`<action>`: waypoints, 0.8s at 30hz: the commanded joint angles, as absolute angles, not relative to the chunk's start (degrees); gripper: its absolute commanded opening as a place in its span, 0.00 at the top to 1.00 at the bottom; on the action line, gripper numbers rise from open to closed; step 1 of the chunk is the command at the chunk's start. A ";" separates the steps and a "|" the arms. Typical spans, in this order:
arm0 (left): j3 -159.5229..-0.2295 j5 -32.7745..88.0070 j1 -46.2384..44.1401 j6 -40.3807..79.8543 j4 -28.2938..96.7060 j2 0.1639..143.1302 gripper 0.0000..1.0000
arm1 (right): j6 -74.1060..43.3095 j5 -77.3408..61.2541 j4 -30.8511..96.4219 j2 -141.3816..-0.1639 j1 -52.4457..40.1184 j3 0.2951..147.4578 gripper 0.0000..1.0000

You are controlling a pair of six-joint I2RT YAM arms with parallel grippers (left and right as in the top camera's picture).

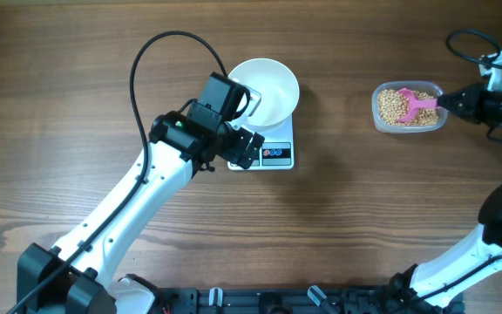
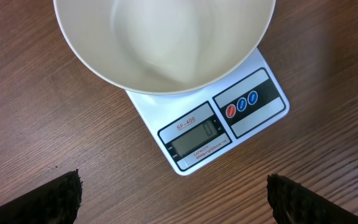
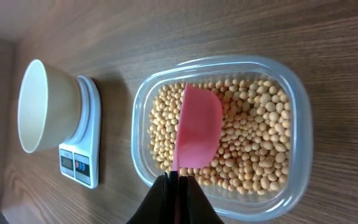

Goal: Scoop item into bowl and weigh 150g on scale
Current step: 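Drag the scoop through the soybeans to fill it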

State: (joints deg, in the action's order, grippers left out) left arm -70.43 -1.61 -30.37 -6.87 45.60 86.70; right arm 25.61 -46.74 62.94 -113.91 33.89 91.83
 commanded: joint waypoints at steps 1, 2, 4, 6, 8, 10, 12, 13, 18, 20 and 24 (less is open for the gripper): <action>-70.30 -1.13 -30.04 -7.31 45.45 87.29 0.00 | 25.50 -51.64 62.35 -114.89 35.66 91.22 0.96; -70.30 -1.13 -30.04 -7.31 45.45 87.31 0.00 | 25.50 -51.62 62.33 -114.89 36.07 91.22 0.96; -70.30 -1.13 -30.04 -7.31 45.45 87.29 0.00 | 25.47 -51.62 62.30 -114.89 36.53 91.22 0.96; -70.30 -1.13 -30.04 -7.31 45.45 87.29 0.00 | 25.47 -51.64 61.95 -114.89 36.62 91.22 0.96; -70.30 -1.13 -30.04 -7.29 45.45 87.31 0.00 | 25.54 -53.15 61.49 -114.89 36.69 91.22 0.96; -70.30 -1.13 -30.04 -7.31 45.45 87.29 0.00 | 25.54 -54.17 61.10 -114.89 36.84 91.22 0.96; -70.30 -1.13 -30.04 -7.31 45.45 87.29 0.00 | 25.47 -54.19 61.21 -114.89 37.28 91.22 0.96; -70.30 -1.13 -30.04 -7.29 45.45 87.29 0.00 | 25.50 -54.43 61.36 -114.89 37.52 91.22 0.96; -70.30 -1.13 -30.04 -7.29 45.43 87.31 0.00 | 25.58 -57.12 61.58 -114.89 39.16 91.22 0.96; -70.30 -1.13 -30.04 -7.31 45.45 87.31 0.00 | 25.89 -57.14 62.67 -114.89 39.51 91.22 0.96; -70.30 -1.13 -30.04 -7.31 45.45 87.31 0.00 | 27.44 -61.12 64.90 -114.87 39.42 91.22 0.96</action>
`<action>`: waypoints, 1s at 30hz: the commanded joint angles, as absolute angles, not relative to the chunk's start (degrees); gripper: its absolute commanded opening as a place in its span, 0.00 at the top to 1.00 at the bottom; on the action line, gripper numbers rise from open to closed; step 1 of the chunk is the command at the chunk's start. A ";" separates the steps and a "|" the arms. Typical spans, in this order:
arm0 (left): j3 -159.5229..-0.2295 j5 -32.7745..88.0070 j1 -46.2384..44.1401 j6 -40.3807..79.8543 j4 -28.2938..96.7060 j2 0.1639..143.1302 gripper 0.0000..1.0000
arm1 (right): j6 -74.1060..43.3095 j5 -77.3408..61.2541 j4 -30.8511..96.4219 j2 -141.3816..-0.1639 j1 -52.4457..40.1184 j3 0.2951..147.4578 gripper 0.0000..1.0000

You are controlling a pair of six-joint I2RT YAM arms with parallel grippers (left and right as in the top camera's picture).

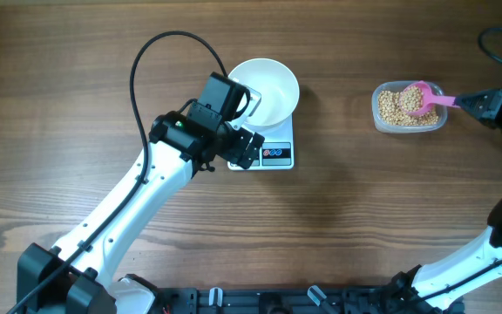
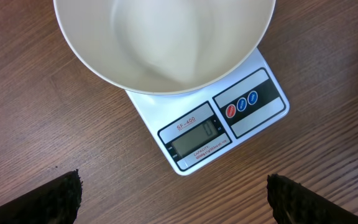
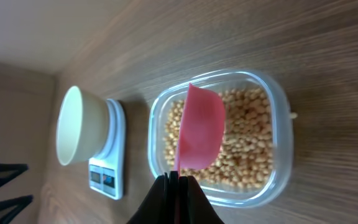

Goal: Scoop item into bowl and weigh 150g on scale
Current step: 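Drag the scoop through the soybeans to fill it, then lift the filled pink scoop with the right gripper over the white bowl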

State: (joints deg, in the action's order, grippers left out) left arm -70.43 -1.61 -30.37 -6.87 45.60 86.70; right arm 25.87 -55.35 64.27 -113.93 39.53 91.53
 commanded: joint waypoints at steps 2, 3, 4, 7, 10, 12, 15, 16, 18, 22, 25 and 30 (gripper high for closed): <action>-70.30 -1.13 -30.04 -7.31 45.45 87.31 0.00 | 27.44 -62.50 65.56 -114.78 39.33 91.29 0.96; -70.30 -1.13 -30.04 -7.31 45.43 87.31 0.00 | 27.44 -62.70 65.89 -114.69 39.20 91.29 0.96; -70.30 -1.13 -30.04 -7.31 45.45 87.31 0.00 | 27.46 -62.72 66.28 -114.30 38.89 91.29 0.96; -70.30 -1.13 -30.04 -7.31 45.45 87.31 0.00 | 27.46 -62.70 66.13 -112.14 37.15 91.29 0.96; -70.30 -1.13 -30.04 -7.31 45.43 87.31 0.00 | 26.87 -62.67 65.87 -109.93 34.39 92.27 0.96; -70.30 -1.13 -30.04 -7.31 45.45 87.31 0.00 | 26.72 -62.70 65.34 -108.51 31.62 93.27 0.96; -70.30 -1.13 -30.04 -7.31 45.45 87.29 0.00 | 23.07 -62.76 62.41 -106.80 26.41 94.19 0.96; -70.30 -1.13 -30.04 -7.31 45.43 87.31 0.00 | 22.24 -63.00 61.34 -106.48 25.08 94.32 0.96; -70.30 -1.13 -30.04 -7.31 45.45 87.31 0.00 | 21.76 -65.19 59.24 -105.86 21.63 94.80 0.96; -70.30 -1.13 -30.04 -7.31 45.43 87.31 0.00 | 17.58 -70.70 54.17 -105.62 16.60 94.94 0.96; -70.30 -1.13 -30.04 -7.31 45.45 87.29 0.00 | 16.36 -71.94 52.93 -105.62 12.34 94.94 0.96; -70.30 -1.13 -30.04 -7.31 45.43 87.31 0.00 | 16.29 -66.70 50.13 -105.62 6.26 94.94 0.96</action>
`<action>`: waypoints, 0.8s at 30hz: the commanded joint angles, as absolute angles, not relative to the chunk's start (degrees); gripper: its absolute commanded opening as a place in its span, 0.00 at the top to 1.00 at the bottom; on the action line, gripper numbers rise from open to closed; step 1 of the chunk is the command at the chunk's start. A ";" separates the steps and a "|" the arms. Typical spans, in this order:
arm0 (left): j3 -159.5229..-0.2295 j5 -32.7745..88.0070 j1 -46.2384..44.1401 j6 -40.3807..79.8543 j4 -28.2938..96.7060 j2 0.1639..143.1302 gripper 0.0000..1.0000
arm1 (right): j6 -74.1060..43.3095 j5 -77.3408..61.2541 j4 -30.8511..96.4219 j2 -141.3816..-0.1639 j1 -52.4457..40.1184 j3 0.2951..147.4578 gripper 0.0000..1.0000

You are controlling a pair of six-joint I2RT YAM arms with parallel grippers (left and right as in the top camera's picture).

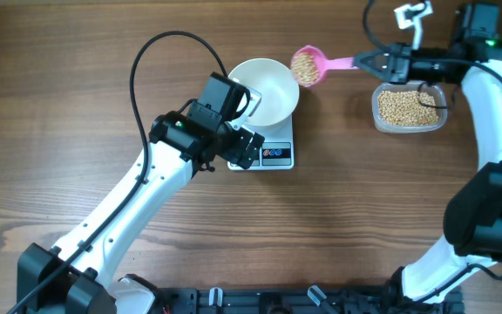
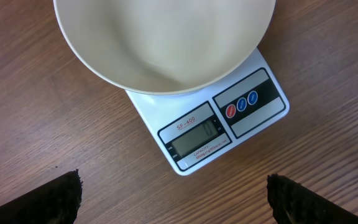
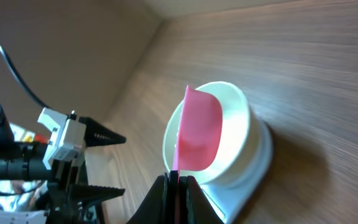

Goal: Scoop item into bowl and weigh 150g on scale
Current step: 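Lift the filled pink scoop with the right gripper over the white bowl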

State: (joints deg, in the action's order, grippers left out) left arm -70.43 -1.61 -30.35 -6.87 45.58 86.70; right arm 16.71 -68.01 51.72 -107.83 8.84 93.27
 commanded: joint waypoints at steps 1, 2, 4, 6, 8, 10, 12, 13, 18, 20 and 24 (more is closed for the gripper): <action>-70.30 -1.13 -30.04 -7.29 45.45 87.29 0.00 | 16.25 -65.45 49.23 -105.62 5.17 94.94 0.96; -70.30 -1.13 -30.04 -7.31 45.43 87.29 0.00 | 16.25 -64.25 48.14 -105.62 4.03 94.94 0.96; -70.30 -1.13 -30.04 -7.31 45.45 87.29 0.00 | 13.10 -58.26 43.86 -105.62 0.73 94.94 0.96; -70.30 -1.13 -30.04 -7.31 45.43 87.31 0.00 | 13.58 -56.05 42.19 -105.62 -1.17 94.94 0.96; -70.30 -1.13 -30.04 -7.31 45.45 87.31 0.00 | 13.56 -52.36 39.94 -105.62 -3.53 94.94 0.96; -70.30 -1.13 -30.04 -7.31 45.43 87.31 0.00 | 15.11 -50.87 38.98 -105.62 -5.54 94.94 0.96; -70.30 -1.13 -30.04 -7.29 45.43 87.31 0.00 | 16.51 -50.78 38.74 -105.62 -6.98 94.94 0.96; -70.30 -1.13 -30.04 -7.29 45.45 87.31 0.00 | 16.49 -50.57 38.52 -105.62 -7.49 94.94 0.96; -70.30 -1.13 -30.04 -7.31 45.45 87.31 0.00 | 16.49 -47.40 38.37 -105.62 -8.08 94.94 0.96; -70.30 -1.13 -30.04 -7.31 45.45 87.31 0.00 | 16.45 -45.39 38.26 -105.62 -8.08 94.94 0.96; -70.30 -1.13 -30.04 -7.31 45.43 87.31 0.00 | 16.53 -43.05 38.24 -105.62 -8.10 94.94 0.96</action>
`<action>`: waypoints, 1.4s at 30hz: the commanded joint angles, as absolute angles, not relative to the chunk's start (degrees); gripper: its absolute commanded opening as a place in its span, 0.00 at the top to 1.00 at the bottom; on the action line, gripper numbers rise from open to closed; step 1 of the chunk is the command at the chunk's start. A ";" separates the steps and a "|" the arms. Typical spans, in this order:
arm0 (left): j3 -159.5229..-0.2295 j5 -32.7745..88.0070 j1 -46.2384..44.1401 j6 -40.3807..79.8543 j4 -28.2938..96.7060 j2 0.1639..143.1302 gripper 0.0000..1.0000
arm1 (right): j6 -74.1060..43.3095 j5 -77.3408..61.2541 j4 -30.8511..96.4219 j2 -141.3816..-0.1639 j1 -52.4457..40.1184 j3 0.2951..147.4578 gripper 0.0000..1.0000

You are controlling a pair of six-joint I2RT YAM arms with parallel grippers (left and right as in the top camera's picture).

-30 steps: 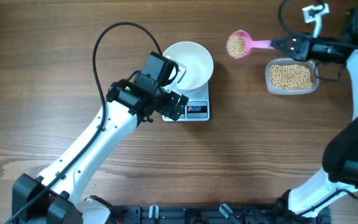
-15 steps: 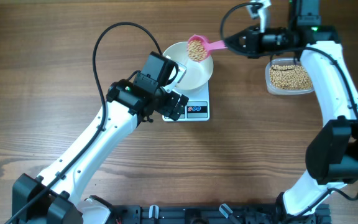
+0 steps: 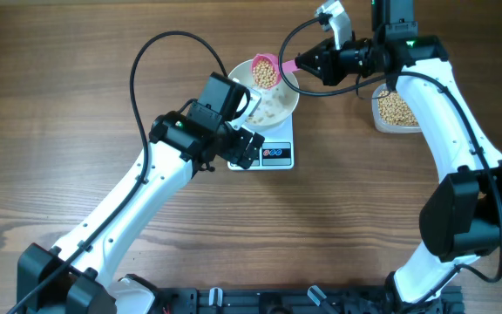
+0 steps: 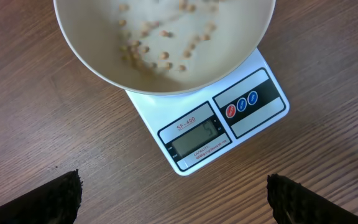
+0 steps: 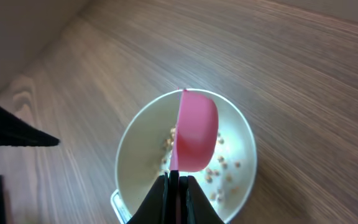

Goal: Scoop item into bowl and weigh 150g on scale
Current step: 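Lift the filled pink scoop with the right gripper over the white bowl, then tilt the scoop with the right gripper to pour soybeans into the bowl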

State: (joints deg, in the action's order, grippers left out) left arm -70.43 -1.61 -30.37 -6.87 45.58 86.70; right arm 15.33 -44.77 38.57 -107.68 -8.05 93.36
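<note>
The white bowl sits on the white scale, and loose soybeans lie scattered inside it. My right gripper is shut on the handle of the pink scoop, which hangs over the bowl with beans in it. In the right wrist view the pink scoop is over the bowl with beans beneath it. The scale display shows a small reading. My left gripper is open, just in front of the scale, holding nothing. The clear tub of soybeans stands to the right.
The left arm runs from the bottom left up to the scale. The right arm reaches over the tub. A black cable loops beside the bowl. A black rail lines the near table edge.
My right gripper has moved left, from just right of the bowl's rim to over the bowl. Beans now lie in the bowl, which was empty, and the scale reading has changed.
The scoop was first down in the tub of beans, held in my right gripper. Then it stood raised at the tub with beans. Then it was full beside the bowl. Now it is over the bowl, with beans in the bowl. My left gripper has stayed open by the scale.
</note>
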 commanded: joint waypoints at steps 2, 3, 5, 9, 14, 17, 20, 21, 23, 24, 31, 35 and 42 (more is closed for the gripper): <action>-70.30 -1.13 -30.04 -7.31 45.45 87.31 0.00 | 16.78 -42.76 38.24 -105.49 -8.43 94.94 0.96; -70.30 -1.13 -30.04 -7.31 45.45 87.31 0.00 | 17.30 -41.56 38.30 -105.14 -8.84 94.94 0.96; -70.30 -1.13 -30.04 -7.31 45.43 87.31 0.00 | 19.44 -37.47 38.46 -103.59 -10.28 94.94 0.96; -70.30 -1.13 -30.04 -7.31 45.45 87.31 0.00 | 24.16 -32.03 39.42 -100.18 -12.75 94.94 0.96; -70.30 -1.13 -30.04 -7.31 45.43 87.31 0.00 | 25.54 -24.32 40.66 -98.54 -14.98 94.94 0.96; -70.30 -1.13 -30.04 -7.31 45.43 87.31 0.00 | 27.51 -23.33 42.81 -98.54 -16.25 94.94 0.96; -70.30 -1.13 -30.04 -7.31 45.45 87.31 0.00 | 28.53 -23.14 44.05 -98.48 -16.71 94.94 0.96; -70.30 -1.13 -30.04 -7.31 45.43 87.31 0.00 | 28.56 -23.14 44.31 -98.43 -16.71 94.94 0.96; -70.30 -1.13 -30.04 -7.31 45.45 87.31 0.00 | 30.33 -23.38 45.23 -98.30 -16.73 94.94 0.96; -70.30 -1.13 -30.04 -7.31 45.45 87.31 0.00 | 32.62 -23.14 46.02 -98.10 -16.86 94.94 0.96; -70.30 -1.13 -30.04 -7.29 45.45 87.29 0.00 | 36.03 -25.32 47.16 -97.86 -17.56 94.94 0.96; -70.30 -1.13 -30.04 -7.29 45.45 87.31 0.00 | 32.99 -25.56 44.62 -97.84 -17.78 94.94 0.96; -70.30 -1.13 -30.04 -7.31 45.45 87.31 0.00 | 35.64 -18.76 43.90 -97.25 -20.08 94.94 0.96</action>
